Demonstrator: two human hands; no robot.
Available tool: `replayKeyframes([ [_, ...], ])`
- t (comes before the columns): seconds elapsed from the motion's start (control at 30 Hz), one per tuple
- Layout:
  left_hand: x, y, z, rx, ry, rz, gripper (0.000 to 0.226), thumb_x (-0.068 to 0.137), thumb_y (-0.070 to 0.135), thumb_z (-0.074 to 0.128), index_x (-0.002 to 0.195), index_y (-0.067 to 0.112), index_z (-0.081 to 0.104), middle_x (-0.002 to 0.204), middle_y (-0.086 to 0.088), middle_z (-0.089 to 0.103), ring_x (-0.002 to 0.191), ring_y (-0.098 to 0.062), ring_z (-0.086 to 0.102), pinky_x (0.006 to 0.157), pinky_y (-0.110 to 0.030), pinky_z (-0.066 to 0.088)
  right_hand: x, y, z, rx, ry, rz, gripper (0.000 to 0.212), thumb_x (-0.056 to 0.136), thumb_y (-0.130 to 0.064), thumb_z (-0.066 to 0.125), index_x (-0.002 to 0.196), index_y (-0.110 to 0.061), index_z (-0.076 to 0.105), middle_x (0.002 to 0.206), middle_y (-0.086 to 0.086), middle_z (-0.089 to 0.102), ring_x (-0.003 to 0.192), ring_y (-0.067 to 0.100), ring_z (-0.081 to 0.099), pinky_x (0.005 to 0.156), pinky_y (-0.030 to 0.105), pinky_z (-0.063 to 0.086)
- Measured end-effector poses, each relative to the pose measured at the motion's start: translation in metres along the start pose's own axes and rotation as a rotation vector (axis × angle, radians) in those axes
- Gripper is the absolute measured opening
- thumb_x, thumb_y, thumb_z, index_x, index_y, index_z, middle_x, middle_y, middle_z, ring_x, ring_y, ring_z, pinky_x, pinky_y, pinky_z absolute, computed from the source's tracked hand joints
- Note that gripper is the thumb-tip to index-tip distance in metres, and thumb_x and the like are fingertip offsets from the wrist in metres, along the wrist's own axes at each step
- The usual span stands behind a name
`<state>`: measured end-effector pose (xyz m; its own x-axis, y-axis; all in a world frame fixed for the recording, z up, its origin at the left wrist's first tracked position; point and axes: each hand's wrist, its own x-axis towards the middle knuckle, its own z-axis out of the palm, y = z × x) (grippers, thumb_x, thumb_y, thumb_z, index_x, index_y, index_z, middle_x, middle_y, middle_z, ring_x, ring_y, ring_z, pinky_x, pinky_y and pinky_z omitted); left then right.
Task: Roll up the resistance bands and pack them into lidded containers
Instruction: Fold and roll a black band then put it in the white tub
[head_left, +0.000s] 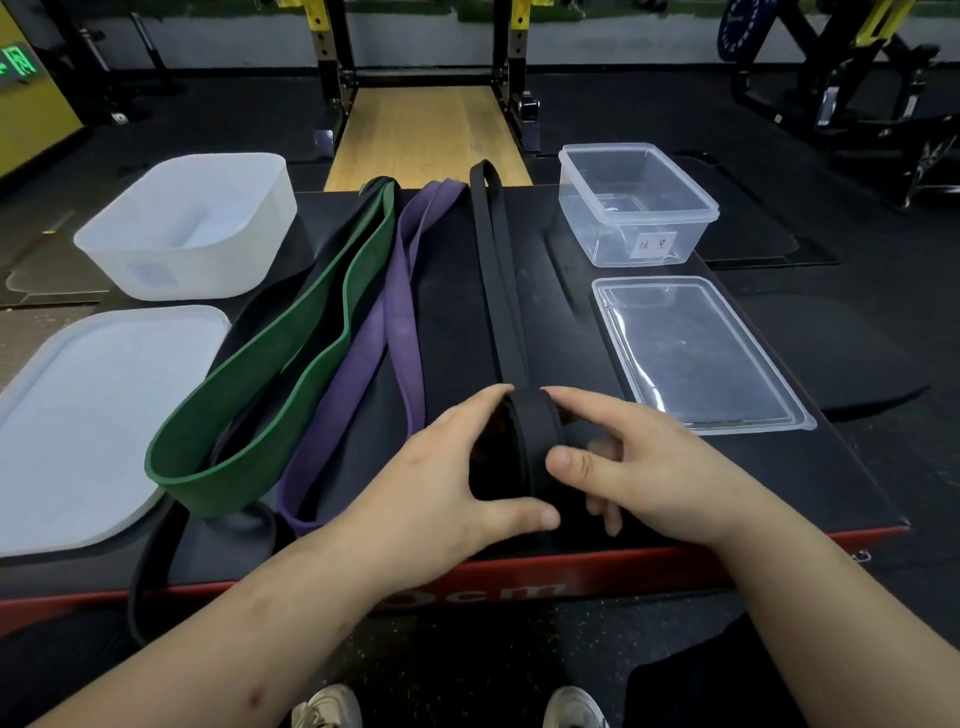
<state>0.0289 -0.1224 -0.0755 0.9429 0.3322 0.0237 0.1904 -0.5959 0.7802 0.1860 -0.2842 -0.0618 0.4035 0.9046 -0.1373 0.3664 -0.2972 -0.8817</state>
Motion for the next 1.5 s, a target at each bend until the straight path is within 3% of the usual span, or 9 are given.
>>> replayKeyframes([
  [0.17, 0.007, 0.005, -0.002, 0.054, 0.001, -0.012, 0.070, 0.079, 0.063, 0.074, 0.117, 0.088, 0.021, 0.119, 0.041, 0.049, 0.114, 0.032, 0.036, 0.095, 0.005, 0.030, 0.000, 0.003, 0.000, 0.014, 0.009, 0.006, 0.075, 0.079, -0.053, 0.077, 0.144, -0.060, 0.041, 0.099, -0.025, 0.068, 0.067, 0.018, 0.070, 0.061, 0.035, 0.060],
  [0.33, 0.010, -0.002, -0.001, 0.011, -0.012, -0.020, 0.095, 0.078, 0.057, 0.079, 0.152, 0.059, 0.020, 0.141, 0.037, 0.044, 0.131, 0.020, 0.037, 0.105, -0.005, 0.031, 0.010, 0.003, 0.001, -0.004, 0.010, 0.023, 0.073, 0.082, -0.062, 0.075, 0.145, -0.061, 0.039, 0.097, 0.000, 0.076, 0.063, 0.026, 0.070, 0.060, 0.044, 0.062],
  [0.47, 0.011, -0.005, -0.004, -0.003, 0.026, -0.014, 0.088, 0.076, 0.046, 0.086, 0.143, 0.061, 0.031, 0.136, 0.032, 0.052, 0.126, 0.016, 0.046, 0.105, -0.012, 0.037, 0.011, 0.001, -0.001, -0.033, 0.003, -0.011, 0.071, 0.084, -0.052, 0.072, 0.148, -0.053, 0.040, 0.076, -0.030, 0.066, 0.059, 0.010, 0.066, 0.059, 0.037, 0.060],
  [0.6, 0.012, -0.001, -0.007, -0.042, 0.016, -0.011, 0.077, 0.077, 0.046, 0.085, 0.139, 0.055, 0.041, 0.129, 0.030, 0.060, 0.122, 0.010, 0.054, 0.106, -0.024, 0.045, 0.011, 0.001, -0.003, -0.051, -0.025, 0.000, 0.078, 0.084, -0.048, 0.079, 0.147, -0.061, 0.034, 0.067, 0.000, 0.068, 0.062, 0.025, 0.068, 0.064, 0.042, 0.062],
  [0.77, -0.002, 0.005, -0.006, -0.055, 0.010, 0.014, 0.066, 0.075, 0.041, 0.088, 0.128, 0.054, 0.051, 0.119, 0.028, 0.066, 0.114, 0.006, 0.061, 0.101, -0.025, 0.050, 0.001, 0.002, -0.002, -0.006, -0.031, -0.041, 0.059, 0.080, -0.058, 0.080, 0.131, -0.062, 0.051, 0.065, 0.002, 0.064, 0.061, 0.027, 0.066, 0.059, 0.042, 0.060],
  [0.97, -0.015, 0.010, 0.002, 0.039, 0.036, -0.001, 0.060, 0.073, 0.060, 0.079, 0.117, 0.072, 0.038, 0.122, 0.030, 0.055, 0.121, 0.011, 0.048, 0.099, -0.014, 0.041, -0.012, 0.004, 0.005, -0.013, -0.018, -0.065, 0.063, 0.076, -0.064, 0.080, 0.134, -0.053, 0.056, 0.120, -0.014, 0.057, 0.076, 0.015, 0.066, 0.063, 0.035, 0.060],
  [1.17, -0.005, 0.011, -0.001, 0.003, -0.035, -0.012, 0.058, 0.081, 0.061, 0.073, 0.131, 0.059, 0.044, 0.130, 0.031, 0.057, 0.131, -0.004, 0.050, 0.109, -0.036, 0.043, -0.010, 0.002, 0.004, 0.070, -0.048, -0.027, 0.054, 0.080, -0.058, 0.078, 0.131, -0.055, 0.058, 0.089, -0.021, 0.065, 0.071, 0.016, 0.069, 0.059, 0.039, 0.061],
  [1.33, -0.008, 0.003, -0.002, 0.033, -0.031, -0.040, 0.087, 0.073, 0.062, 0.078, 0.141, 0.067, 0.024, 0.139, 0.034, 0.047, 0.136, 0.000, 0.041, 0.112, -0.032, 0.040, -0.001, 0.003, 0.005, 0.102, -0.007, 0.009, 0.050, 0.079, -0.068, 0.072, 0.126, -0.052, 0.063, 0.093, -0.017, 0.065, 0.068, 0.022, 0.069, 0.056, 0.044, 0.061],
  [1.5, -0.001, 0.004, -0.002, 0.028, 0.011, -0.082, 0.077, 0.069, 0.068, 0.078, 0.123, 0.082, 0.024, 0.123, 0.037, 0.047, 0.118, 0.017, 0.042, 0.097, -0.012, 0.034, 0.000, 0.005, -0.002, 0.110, -0.036, 0.010, 0.074, 0.075, -0.069, 0.077, 0.142, -0.058, 0.046, 0.118, -0.014, 0.068, 0.075, 0.027, 0.071, 0.064, 0.043, 0.062],
])
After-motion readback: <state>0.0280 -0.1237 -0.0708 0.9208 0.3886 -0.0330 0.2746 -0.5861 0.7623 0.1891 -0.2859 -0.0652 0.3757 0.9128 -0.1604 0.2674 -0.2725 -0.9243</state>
